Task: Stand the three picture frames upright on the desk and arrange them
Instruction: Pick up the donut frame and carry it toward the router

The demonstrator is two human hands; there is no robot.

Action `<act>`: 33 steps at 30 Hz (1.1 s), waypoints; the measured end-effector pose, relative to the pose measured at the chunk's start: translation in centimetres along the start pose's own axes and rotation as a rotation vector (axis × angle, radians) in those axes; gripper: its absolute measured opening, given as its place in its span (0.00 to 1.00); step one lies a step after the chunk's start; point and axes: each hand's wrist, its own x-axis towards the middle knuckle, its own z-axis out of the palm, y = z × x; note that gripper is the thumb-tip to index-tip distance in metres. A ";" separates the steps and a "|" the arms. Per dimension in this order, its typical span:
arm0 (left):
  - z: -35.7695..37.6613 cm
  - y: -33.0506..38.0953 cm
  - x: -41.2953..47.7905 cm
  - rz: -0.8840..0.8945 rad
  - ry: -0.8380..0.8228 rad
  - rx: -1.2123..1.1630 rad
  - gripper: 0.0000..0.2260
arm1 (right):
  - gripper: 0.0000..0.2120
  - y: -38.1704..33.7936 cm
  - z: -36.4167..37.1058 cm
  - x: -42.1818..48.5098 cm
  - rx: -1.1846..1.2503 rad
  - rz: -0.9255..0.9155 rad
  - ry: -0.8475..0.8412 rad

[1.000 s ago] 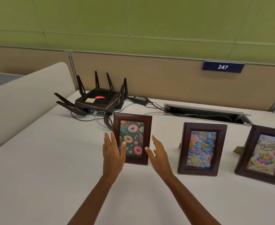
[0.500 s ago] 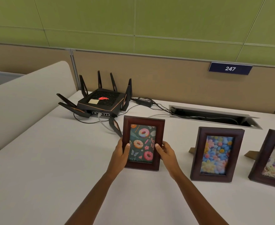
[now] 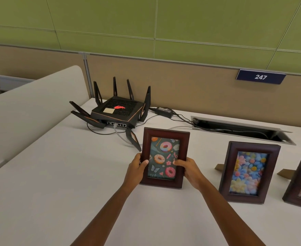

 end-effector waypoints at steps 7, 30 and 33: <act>-2.2 -0.7 -0.3 0.041 0.093 0.006 0.12 | 0.10 -0.8 2.4 -0.3 -0.010 -0.048 -0.025; -19.9 -0.5 4.2 0.120 0.400 -0.134 0.13 | 0.12 -10.1 19.8 7.3 -0.076 -0.156 -0.260; -22.2 -1.5 5.4 0.092 0.424 -0.131 0.13 | 0.12 -10.3 22.5 9.0 -0.091 -0.139 -0.279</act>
